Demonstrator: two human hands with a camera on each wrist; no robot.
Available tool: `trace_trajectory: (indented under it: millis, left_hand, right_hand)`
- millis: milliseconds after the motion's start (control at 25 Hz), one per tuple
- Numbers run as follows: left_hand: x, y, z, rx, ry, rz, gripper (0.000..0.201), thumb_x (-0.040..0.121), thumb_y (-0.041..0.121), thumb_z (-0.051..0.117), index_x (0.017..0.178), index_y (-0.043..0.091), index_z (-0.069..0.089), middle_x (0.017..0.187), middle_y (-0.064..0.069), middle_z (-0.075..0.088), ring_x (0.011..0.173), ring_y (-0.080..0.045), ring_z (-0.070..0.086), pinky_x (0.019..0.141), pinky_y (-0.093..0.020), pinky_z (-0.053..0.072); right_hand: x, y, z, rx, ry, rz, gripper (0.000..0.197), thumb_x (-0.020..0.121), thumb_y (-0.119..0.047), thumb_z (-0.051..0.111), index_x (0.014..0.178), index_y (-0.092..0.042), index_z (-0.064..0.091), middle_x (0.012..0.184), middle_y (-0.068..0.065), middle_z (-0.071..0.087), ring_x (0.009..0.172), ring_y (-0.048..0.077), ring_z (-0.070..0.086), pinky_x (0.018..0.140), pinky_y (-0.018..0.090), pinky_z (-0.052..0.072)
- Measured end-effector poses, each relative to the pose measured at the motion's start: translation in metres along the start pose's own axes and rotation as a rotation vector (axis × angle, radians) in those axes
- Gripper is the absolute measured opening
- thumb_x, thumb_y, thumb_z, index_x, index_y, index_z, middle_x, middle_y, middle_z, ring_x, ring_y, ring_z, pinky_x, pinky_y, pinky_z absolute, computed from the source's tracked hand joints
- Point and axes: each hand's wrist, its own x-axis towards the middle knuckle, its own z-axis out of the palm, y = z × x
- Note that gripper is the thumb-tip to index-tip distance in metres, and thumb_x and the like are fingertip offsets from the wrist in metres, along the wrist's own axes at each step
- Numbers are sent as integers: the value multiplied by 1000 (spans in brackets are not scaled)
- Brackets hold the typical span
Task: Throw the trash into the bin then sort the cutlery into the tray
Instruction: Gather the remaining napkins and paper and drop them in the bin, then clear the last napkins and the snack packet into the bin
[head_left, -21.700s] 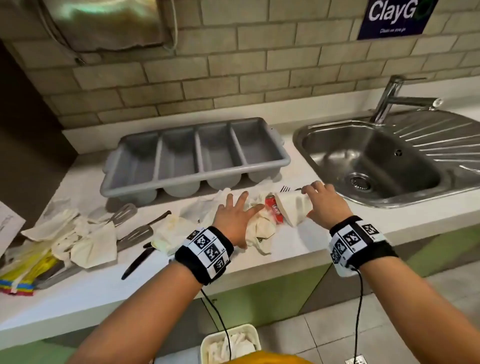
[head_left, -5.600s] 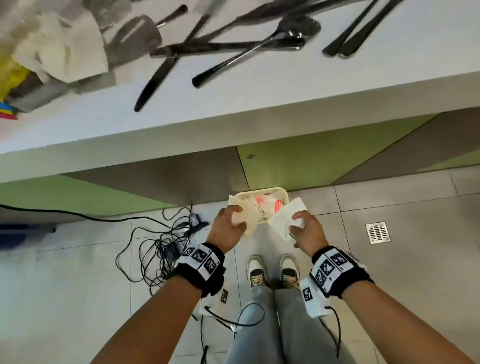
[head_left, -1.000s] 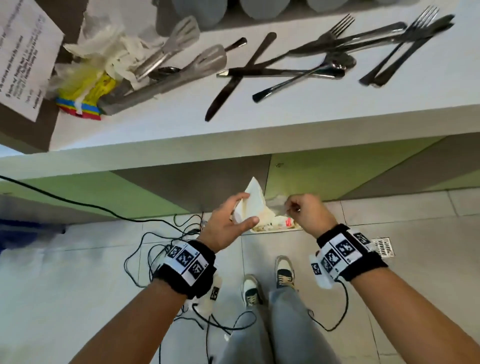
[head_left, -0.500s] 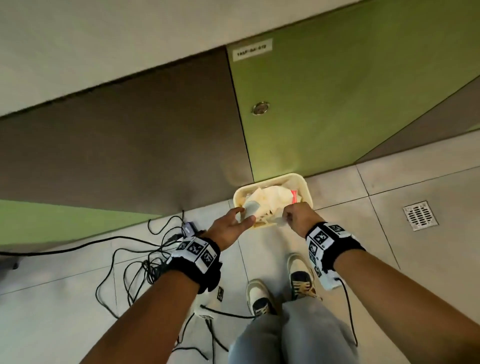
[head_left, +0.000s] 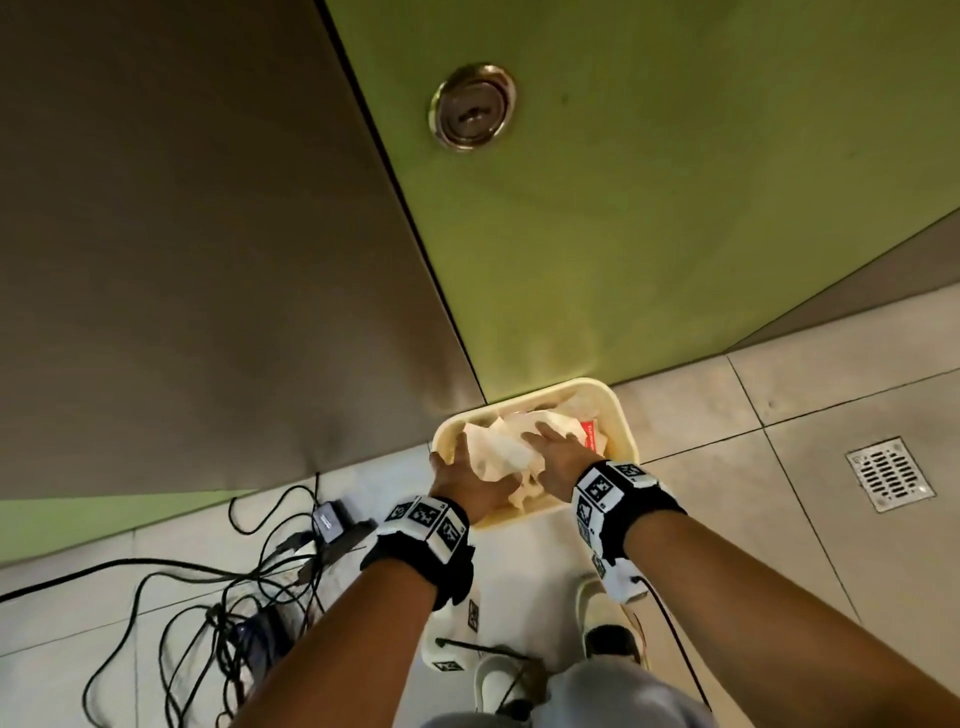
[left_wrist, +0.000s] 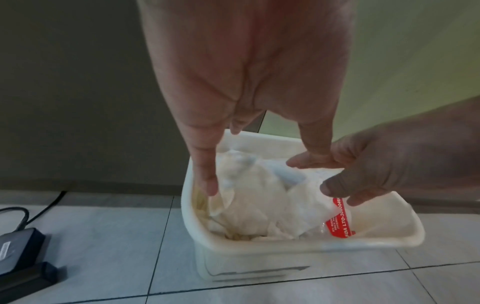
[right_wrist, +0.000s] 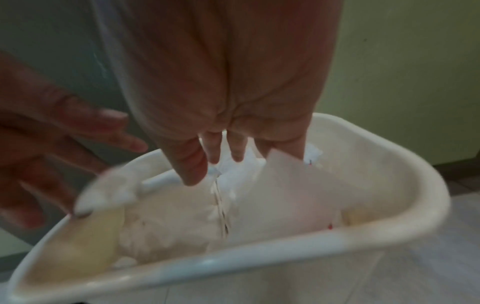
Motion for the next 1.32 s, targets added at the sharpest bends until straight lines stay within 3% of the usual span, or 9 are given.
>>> trace_trajectory:
  millis: [120, 280, 560, 680, 800, 960, 1040, 1160, 1320]
  left_hand:
    - [-13, 1, 1, 54, -30, 4, 93, 82, 44, 62, 151, 22, 4, 159, -10, -2, 141, -27, 32, 112, -31, 32]
    - [-70, 12, -23, 114, 1, 75, 60, 88, 35, 58, 142, 17, 37, 148, -10, 35, 134, -24, 41, 108, -28, 34]
    - [-268, 80, -121, 121, -58, 350, 37, 89, 27, 60, 124, 17, 58, 121, -3, 62, 96, -16, 57, 85, -18, 39]
    - [-371, 110, -182, 126, -43, 472, 33, 88, 27, 60, 120, 17, 61, 113, 0, 67, 98, -15, 60, 90, -20, 44]
    - [-455, 126, -249, 21, 118, 521, 30, 90, 26, 59, 118, 17, 62, 98, 4, 66, 90, -8, 60, 70, 2, 40]
    - [-531, 122, -314, -239, 418, 525, 21, 88, 25, 61, 109, 24, 62, 80, 10, 59, 69, -6, 55, 51, 0, 39]
    - [-548, 108, -340, -327, 587, 491, 20, 87, 25, 62, 107, 24, 63, 80, 12, 60, 69, -5, 56, 57, -8, 42]
    - [-550, 82, -377, -387, 837, 406, 25, 85, 23, 64, 110, 19, 64, 100, 2, 66, 94, -18, 63, 75, -23, 46]
    - [-532, 47, -428, -193, 1132, 260, 44, 77, 24, 72, 119, 15, 62, 127, -11, 56, 112, -28, 58, 91, -27, 44]
  right_hand:
    - [-19, 7, 2, 61, 128, 31, 70, 87, -9, 48, 148, -21, 16, 160, 2, 7, 145, 33, 14, 118, 44, 24]
    - [-89, 6, -15, 181, 151, 76, 59, 86, -8, 50, 142, -18, 34, 152, 8, 28, 137, 29, 34, 114, 39, 33]
    - [-298, -65, -108, 87, 112, -108, 45, 89, -17, 53, 133, -16, 47, 137, 9, 51, 126, 22, 49, 107, 30, 39]
    - [-391, -111, -164, 0, 85, -252, 42, 89, -20, 53, 131, -18, 49, 129, 6, 58, 118, 20, 55, 96, 25, 42]
    - [-454, -167, -225, -107, 109, -423, 39, 89, -23, 55, 128, -21, 51, 125, 3, 59, 106, 20, 58, 80, 18, 37]
    - [-503, -236, -288, -217, 226, -610, 38, 88, -23, 58, 125, -17, 54, 123, 6, 60, 88, 15, 52, 80, 23, 39]
    - [-516, -265, -308, -221, 304, -666, 38, 87, -20, 58, 125, -17, 54, 123, 5, 60, 85, 11, 48, 77, 20, 36]
    - [-521, -305, -328, -184, 375, -730, 33, 87, -18, 58, 121, -14, 58, 119, 5, 62, 87, 11, 52, 72, 18, 40]
    - [-511, -369, -345, -239, 440, -746, 30, 86, -17, 58, 116, -13, 61, 118, 8, 63, 107, 24, 59, 90, 27, 45]
